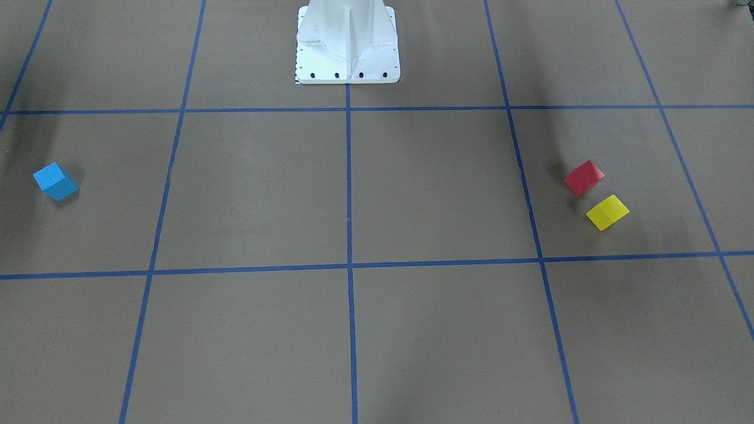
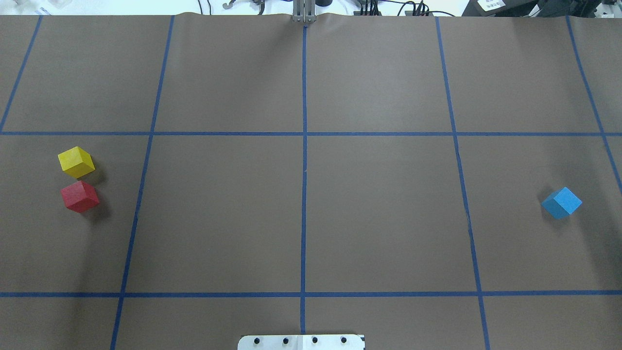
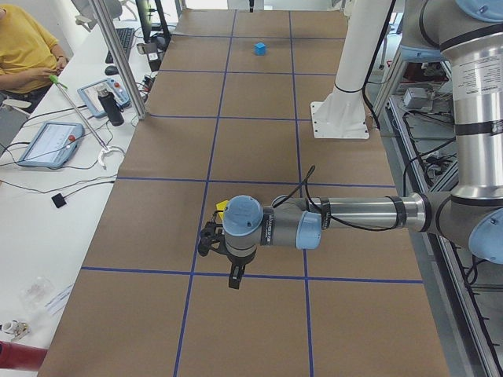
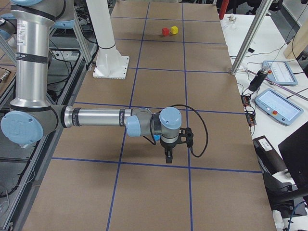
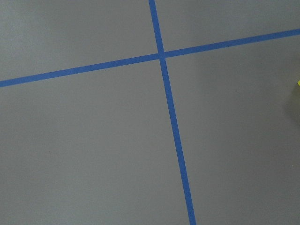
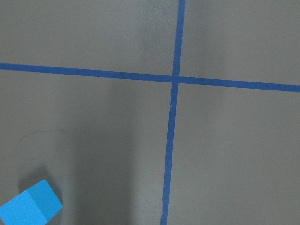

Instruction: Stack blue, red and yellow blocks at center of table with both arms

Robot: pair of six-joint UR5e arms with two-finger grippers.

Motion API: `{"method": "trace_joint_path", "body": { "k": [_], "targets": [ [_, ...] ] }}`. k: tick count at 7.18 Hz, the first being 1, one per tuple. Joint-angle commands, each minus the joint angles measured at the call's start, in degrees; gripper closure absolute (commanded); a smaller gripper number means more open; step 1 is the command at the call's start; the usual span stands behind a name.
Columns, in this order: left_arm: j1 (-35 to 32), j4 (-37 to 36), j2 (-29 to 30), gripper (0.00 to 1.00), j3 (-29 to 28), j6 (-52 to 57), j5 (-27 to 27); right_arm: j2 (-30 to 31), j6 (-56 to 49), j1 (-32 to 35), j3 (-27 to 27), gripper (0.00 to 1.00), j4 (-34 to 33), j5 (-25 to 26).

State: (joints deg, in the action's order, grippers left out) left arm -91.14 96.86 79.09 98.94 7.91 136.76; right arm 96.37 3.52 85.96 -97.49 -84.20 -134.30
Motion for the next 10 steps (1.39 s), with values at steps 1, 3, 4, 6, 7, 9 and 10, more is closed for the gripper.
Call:
{"method": "trace_joint_path", "body": {
  "k": [1,3,4,6,7,9,10],
  "targets": [
    [0.0,-0.09,0.09,0.0,0.2,0.0,-0.17,-0.04,0.0,0.0,-0.06,0.0,0.0,-0.09],
    [0.0,-0.09,-0.08,0.0,1.6,0.09,-0.18,-0.04,0.0,0.0,-0.06,0.0,0.0,0.0],
    [0.0,-0.09,0.09,0.0,1.52,-0.09,-0.26,-0.04,-0.61,-0.09,-0.33,0.0,0.0,-0.09],
    [0.0,0.09,0.97,0.0,1.7,-0.26,-0.7,-0.39,-0.53,-0.09,-0.94,0.0,2.18,-0.44],
    [0.0,1.13,1.84,0.0,2.13,-0.26,-0.79,-0.39,-0.01,-0.09,-0.6,0.0,6.46,-0.09],
    [0.0,4.04,6.13,0.0,2.14,-0.35,-0.79,-0.92,0.44,-0.09,-0.68,0.0,9.93,-0.35],
    [0.0,5.09,9.9,0.0,1.44,-0.35,-1.14,-0.4,0.18,0.0,-1.03,0.0,10.02,-1.13]
  ]
}}
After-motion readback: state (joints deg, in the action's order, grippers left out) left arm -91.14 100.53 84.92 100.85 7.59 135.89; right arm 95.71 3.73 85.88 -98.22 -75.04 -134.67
